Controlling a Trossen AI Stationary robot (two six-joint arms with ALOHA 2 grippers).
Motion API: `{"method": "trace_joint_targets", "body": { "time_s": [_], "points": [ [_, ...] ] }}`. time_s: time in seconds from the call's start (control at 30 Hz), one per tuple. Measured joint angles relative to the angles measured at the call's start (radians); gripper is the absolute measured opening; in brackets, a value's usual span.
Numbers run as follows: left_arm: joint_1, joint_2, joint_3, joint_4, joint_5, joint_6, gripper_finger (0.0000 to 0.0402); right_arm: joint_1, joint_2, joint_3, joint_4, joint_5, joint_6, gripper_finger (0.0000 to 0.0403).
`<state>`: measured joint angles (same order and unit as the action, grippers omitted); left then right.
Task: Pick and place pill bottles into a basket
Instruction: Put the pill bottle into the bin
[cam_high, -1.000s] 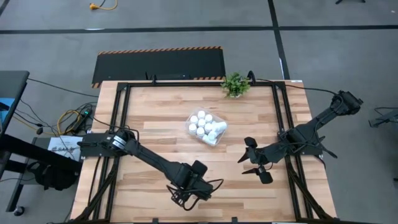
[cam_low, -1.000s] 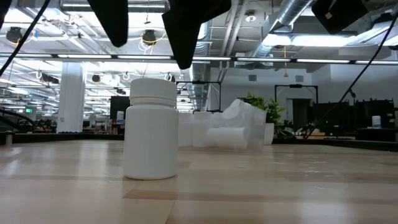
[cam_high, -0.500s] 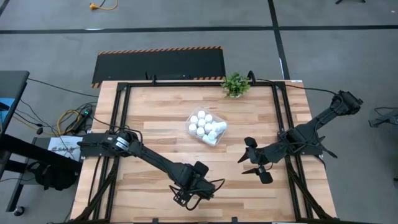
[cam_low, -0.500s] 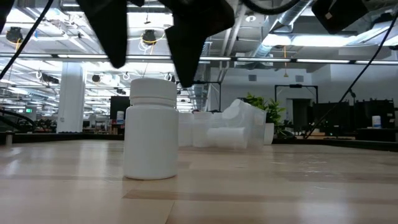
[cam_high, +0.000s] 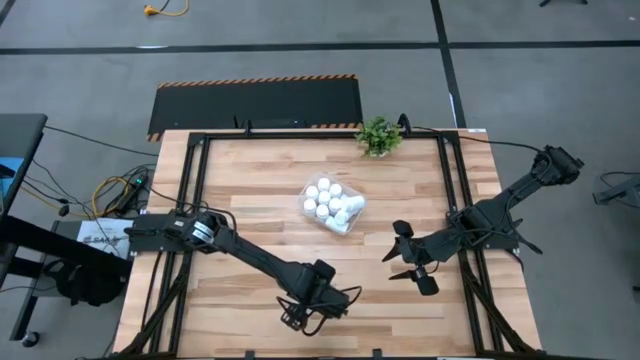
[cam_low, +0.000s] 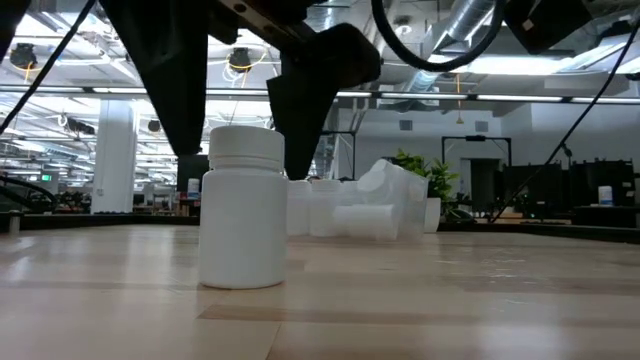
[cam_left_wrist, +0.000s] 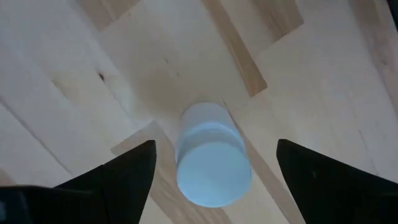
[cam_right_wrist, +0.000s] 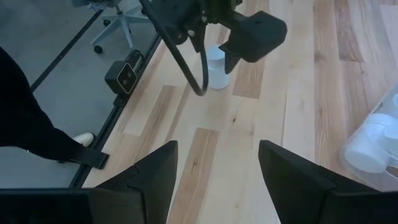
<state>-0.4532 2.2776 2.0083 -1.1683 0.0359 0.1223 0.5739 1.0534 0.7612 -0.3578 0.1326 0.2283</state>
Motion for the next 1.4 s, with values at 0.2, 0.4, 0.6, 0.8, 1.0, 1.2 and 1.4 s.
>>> {"method": "trace_joint_targets", "body": {
  "time_s": [0.2,0.4,0.6,0.8,1.0,1.2,1.4],
  "points": [
    [0.01,0.0,-0.049,0.023,0.029,-0.008,0.0323,0.0,0.0,0.0,0.0,0.0,0.0,0.0218],
    [0.016,0.0,-0.086,0.041,0.092,-0.027,0.0323,0.0,0.0,0.0,0.0,0.001,0.0,0.0218],
    [0.023,0.0,-0.086,0.035,0.087,-0.004,0.0322,0.0,0.0,0.0,0.0,0.028,-0.001,0.0218],
    [0.028,0.0,-0.086,0.035,0.082,0.024,0.0287,0.0,0.0,0.0,0.007,0.03,0.007,0.0218],
    [0.028,0.0,-0.086,0.038,0.082,0.051,0.0225,0.0,0.0,0.0,0.008,0.048,0.008,0.0218],
    [0.028,0.0,-0.086,0.066,0.083,0.058,0.0183,0.0,0.0,0.0,0.008,0.053,0.008,0.0218],
    [0.027,0.0,-0.086,0.082,0.083,0.058,0.0183,0.0,0.0,0.0,0.008,0.053,0.008,0.0218]
  ]
}}
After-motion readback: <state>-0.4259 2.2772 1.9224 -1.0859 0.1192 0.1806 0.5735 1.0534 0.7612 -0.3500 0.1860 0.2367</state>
